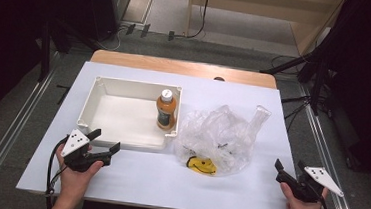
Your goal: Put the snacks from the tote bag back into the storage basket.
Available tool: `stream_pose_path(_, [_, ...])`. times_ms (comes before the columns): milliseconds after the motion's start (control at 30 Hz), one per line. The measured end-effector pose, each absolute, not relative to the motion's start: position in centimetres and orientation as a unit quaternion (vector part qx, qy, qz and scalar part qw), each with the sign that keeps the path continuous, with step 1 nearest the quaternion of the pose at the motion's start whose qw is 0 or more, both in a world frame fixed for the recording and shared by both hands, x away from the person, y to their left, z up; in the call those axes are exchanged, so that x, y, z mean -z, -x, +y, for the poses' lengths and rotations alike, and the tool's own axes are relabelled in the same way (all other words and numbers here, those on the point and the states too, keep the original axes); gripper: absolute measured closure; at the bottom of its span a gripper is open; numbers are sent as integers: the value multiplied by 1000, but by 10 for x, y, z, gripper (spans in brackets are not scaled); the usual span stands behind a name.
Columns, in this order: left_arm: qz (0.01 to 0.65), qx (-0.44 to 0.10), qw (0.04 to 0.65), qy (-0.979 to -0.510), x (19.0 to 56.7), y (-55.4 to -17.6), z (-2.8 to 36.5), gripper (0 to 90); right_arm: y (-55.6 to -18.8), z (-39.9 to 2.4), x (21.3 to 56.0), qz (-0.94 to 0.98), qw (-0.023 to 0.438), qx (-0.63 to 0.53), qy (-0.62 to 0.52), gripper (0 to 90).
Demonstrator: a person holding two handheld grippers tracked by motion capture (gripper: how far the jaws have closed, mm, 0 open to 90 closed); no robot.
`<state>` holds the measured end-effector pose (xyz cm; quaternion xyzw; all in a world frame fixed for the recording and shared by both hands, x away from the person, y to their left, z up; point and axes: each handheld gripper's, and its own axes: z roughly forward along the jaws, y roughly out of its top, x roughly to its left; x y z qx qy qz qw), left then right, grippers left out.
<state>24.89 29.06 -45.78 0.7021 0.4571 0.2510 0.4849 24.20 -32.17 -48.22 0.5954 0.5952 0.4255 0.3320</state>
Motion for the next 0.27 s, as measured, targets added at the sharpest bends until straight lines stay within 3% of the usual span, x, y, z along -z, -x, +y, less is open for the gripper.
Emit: stream_pose_path(267, [457,-250,481,-705,458,-250,289,143,-243,-316,484,591,339,-420,-599,199])
